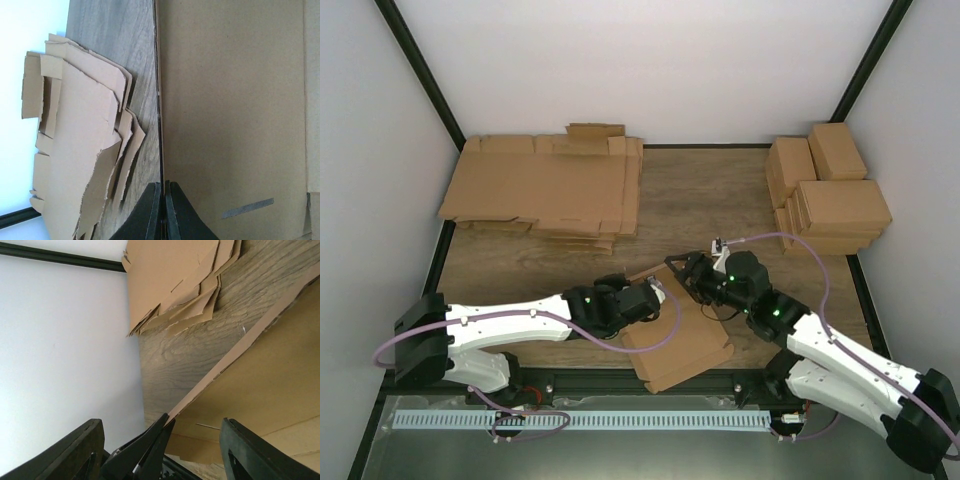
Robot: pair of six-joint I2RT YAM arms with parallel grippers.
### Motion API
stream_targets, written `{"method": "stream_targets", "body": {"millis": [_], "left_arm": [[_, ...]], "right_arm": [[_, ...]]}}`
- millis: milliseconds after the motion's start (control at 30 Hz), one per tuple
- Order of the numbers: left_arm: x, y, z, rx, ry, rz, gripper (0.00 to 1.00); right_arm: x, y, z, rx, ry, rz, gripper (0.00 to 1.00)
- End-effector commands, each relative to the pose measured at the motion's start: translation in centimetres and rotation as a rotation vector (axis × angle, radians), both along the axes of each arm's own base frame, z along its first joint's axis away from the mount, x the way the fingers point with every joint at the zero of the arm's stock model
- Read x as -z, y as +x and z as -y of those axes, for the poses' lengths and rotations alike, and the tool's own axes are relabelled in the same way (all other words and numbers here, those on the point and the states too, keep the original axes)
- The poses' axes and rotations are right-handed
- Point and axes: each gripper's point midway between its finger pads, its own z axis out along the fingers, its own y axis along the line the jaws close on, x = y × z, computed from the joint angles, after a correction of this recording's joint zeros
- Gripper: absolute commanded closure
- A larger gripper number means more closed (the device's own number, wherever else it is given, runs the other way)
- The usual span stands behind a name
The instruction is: Fold the paper box
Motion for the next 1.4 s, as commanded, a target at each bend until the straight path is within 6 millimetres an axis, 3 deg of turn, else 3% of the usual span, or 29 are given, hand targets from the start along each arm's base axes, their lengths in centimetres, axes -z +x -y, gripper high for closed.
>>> {"method": "stream_targets", "body": {"millis": [0,200,400,567,733,900,1033,1100,1233,1267,1367], "left_arm": [[-0.3,-0.1,0.1,0.001,0.002,0.01,0.96],[-0.3,-0.1,0.1,0.0,-0.001,0.016,0.96],[-0.4,-0.2,0.1,0.004,0.01,0.033,0.96],[-0.4,-0.3,0.2,0.01,0.023,0.048,0.96],[-0.6,-0.4,0.3,0.013,0.025,0.057,0.96],[-0.5,-0.7,0.5,0.015,0.014,0.052,0.95],[-2.4,-2.0,2.6,0.066,-0.177,-0.031,0.74],[-4.2,-2.9,3.6,0.107,-0.317,-0.084,0.55],[-9.0,-4.1,4.2,0.113,-0.628,-0.18,0.07],[-10.2,-3.7,3.8,0.079,-0.705,-0.194,0.01],[-12.6,-1.6,1.8,-0.096,-0.889,-0.242,0.0]], "right_arm": [[-0.4,0.7,-0.5,0.001,0.064,-0.013,0.35],[0.7,1.7,-0.3,0.029,0.055,-0.073,0.35],[2.0,2.6,0.4,0.084,0.06,-0.117,0.43],[2.4,3.1,-0.3,0.06,0.059,-0.127,0.5],[2.9,3.1,-1.2,0.02,0.065,-0.141,0.67],[2.9,3.0,-1.4,0.0,0.064,-0.132,0.91],[3.1,2.6,-1.6,-0.028,0.075,-0.112,0.99],[3.1,2.4,-1.8,-0.052,0.1,-0.093,0.99],[2.5,1.7,-2.5,-0.109,0.166,-0.044,0.99],[2.3,1.7,-2.7,-0.123,0.176,-0.033,0.99],[1.2,1.6,-3.6,-0.18,0.212,0.013,0.99]]}}
